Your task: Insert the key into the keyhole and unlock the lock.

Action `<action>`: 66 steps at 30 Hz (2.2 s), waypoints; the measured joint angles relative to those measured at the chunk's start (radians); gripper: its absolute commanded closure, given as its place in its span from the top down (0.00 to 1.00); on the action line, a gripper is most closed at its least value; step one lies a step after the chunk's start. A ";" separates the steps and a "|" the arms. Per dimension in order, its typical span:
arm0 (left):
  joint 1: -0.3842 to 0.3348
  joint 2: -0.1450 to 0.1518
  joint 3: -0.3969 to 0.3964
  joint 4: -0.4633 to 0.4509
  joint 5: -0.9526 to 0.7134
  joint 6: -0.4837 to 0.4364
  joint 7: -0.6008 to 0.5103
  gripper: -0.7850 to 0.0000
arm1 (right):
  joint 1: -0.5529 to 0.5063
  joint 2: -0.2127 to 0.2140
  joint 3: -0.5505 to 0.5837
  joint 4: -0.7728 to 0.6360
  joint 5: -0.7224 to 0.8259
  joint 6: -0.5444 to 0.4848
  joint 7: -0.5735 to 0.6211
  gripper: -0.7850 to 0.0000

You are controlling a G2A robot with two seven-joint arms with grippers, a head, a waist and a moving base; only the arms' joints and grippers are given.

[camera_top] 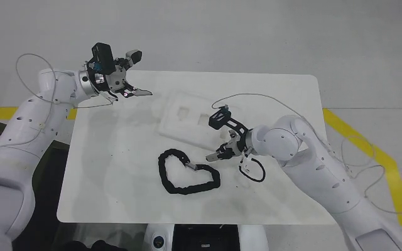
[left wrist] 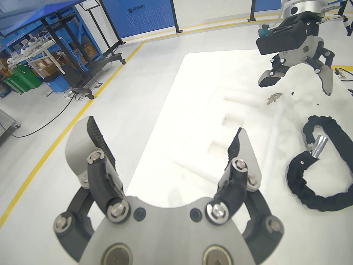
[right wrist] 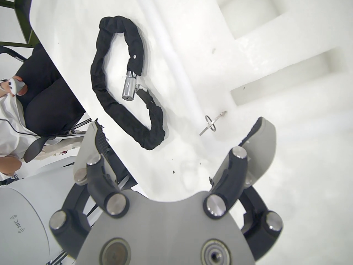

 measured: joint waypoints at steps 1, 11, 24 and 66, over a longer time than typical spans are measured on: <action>0.000 0.000 0.000 0.000 0.000 0.000 0.000 1.00 | 0.001 -0.001 -0.004 -0.001 -0.004 0.012 0.002 1.00; 0.000 0.000 0.000 0.000 0.000 0.000 0.000 1.00 | 0.002 -0.008 -0.018 0.017 -0.041 0.073 -0.019 0.74; 0.000 0.000 0.000 0.000 0.000 0.000 0.000 1.00 | 0.003 -0.007 -0.028 0.004 -0.144 0.095 0.016 0.47; 0.000 0.000 0.000 0.000 0.000 0.000 0.000 1.00 | -0.006 -0.018 0.005 -0.031 -0.304 0.182 0.053 0.00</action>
